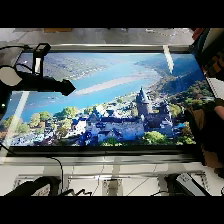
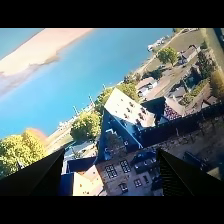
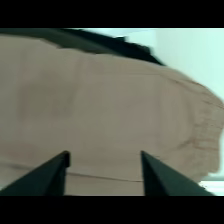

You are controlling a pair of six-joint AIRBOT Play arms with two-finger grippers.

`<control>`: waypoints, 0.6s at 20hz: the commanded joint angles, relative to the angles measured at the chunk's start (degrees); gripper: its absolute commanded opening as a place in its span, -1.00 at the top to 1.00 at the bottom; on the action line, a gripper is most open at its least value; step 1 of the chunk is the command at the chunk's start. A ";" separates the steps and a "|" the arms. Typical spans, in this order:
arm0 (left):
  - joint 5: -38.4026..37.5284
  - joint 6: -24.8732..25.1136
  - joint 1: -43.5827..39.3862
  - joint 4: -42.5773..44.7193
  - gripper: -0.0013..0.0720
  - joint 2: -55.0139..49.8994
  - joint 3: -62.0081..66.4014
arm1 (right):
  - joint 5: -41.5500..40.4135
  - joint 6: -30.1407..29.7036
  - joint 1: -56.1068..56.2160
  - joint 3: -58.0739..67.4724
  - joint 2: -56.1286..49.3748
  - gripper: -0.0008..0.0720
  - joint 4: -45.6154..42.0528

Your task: Fold the clothes and pants, and hang the long-sleeved shirts on hangers.

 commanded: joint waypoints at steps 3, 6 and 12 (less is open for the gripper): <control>0.17 0.00 0.07 -0.02 -0.82 0.04 0.04 | -10.14 -15.96 0.48 0.07 -1.88 0.70 37.68; 0.15 0.00 0.07 -0.02 -0.82 0.04 0.04 | -7.91 -26.40 9.51 0.07 -3.39 0.92 46.29; 0.15 0.00 0.07 -0.02 -0.82 0.04 0.04 | -10.60 -29.53 46.36 0.07 -5.16 0.92 32.57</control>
